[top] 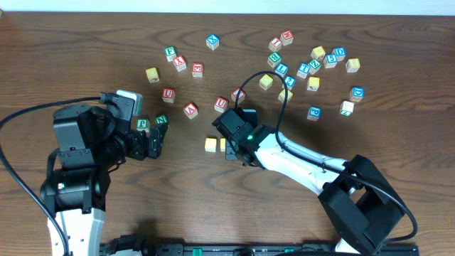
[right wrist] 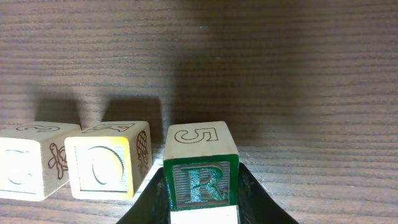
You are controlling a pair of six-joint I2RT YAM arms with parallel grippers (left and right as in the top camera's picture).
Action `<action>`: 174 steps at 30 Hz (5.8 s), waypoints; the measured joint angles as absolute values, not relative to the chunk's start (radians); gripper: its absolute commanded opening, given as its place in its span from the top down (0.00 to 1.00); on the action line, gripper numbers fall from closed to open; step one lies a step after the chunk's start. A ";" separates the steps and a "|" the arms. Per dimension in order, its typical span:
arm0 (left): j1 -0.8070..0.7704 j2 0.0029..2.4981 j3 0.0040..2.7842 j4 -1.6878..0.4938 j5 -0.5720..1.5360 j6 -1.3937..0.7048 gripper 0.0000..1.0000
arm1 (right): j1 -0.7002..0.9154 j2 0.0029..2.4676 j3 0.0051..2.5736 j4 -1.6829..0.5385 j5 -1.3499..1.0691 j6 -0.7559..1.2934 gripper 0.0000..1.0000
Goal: Spell out CORL
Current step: 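Lower the R block to the right of the O block, then open the right gripper and raise it toward the back blocks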
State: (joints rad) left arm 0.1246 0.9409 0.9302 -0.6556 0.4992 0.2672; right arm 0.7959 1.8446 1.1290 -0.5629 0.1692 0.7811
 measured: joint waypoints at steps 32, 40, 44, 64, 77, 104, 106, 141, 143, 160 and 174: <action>0.125 0.941 0.930 -0.656 0.499 0.267 0.02 | 0.788 1.848 1.142 -0.596 0.156 0.801 0.79; 0.125 0.941 0.930 -0.655 0.499 0.267 0.02 | 0.776 1.863 1.154 -0.570 0.154 0.800 0.79; 0.125 0.941 0.930 -0.656 0.499 0.267 0.02 | 0.768 1.876 1.171 -0.570 0.152 0.800 0.80; 0.125 0.941 0.930 -0.656 0.499 0.267 0.02 | 0.765 1.879 1.181 -0.593 0.124 0.800 0.83; 0.125 0.941 0.930 -0.656 0.499 0.267 0.02 | 0.765 1.879 1.183 -0.604 0.117 0.800 0.83; 0.125 0.941 0.930 -0.656 0.499 0.267 0.02 | 0.765 1.903 1.184 -0.617 0.093 0.800 0.68; 0.125 0.941 0.930 -0.656 0.499 0.267 0.02 | 0.765 1.903 1.184 -0.617 0.093 0.800 0.68; 0.125 0.941 0.930 -0.656 0.499 0.267 0.02 | 0.765 1.903 1.216 -0.663 0.093 0.773 0.64; 0.125 0.941 0.930 -0.656 0.499 0.267 0.02 | 0.765 1.903 1.223 -0.675 0.093 0.770 0.64; 0.125 0.941 0.930 -0.656 0.499 0.267 0.02 | 0.765 1.905 1.467 -0.875 0.187 0.757 0.48; 0.125 0.941 0.930 -0.656 0.499 0.267 0.02 | 0.579 1.908 1.874 -1.025 0.283 0.730 0.14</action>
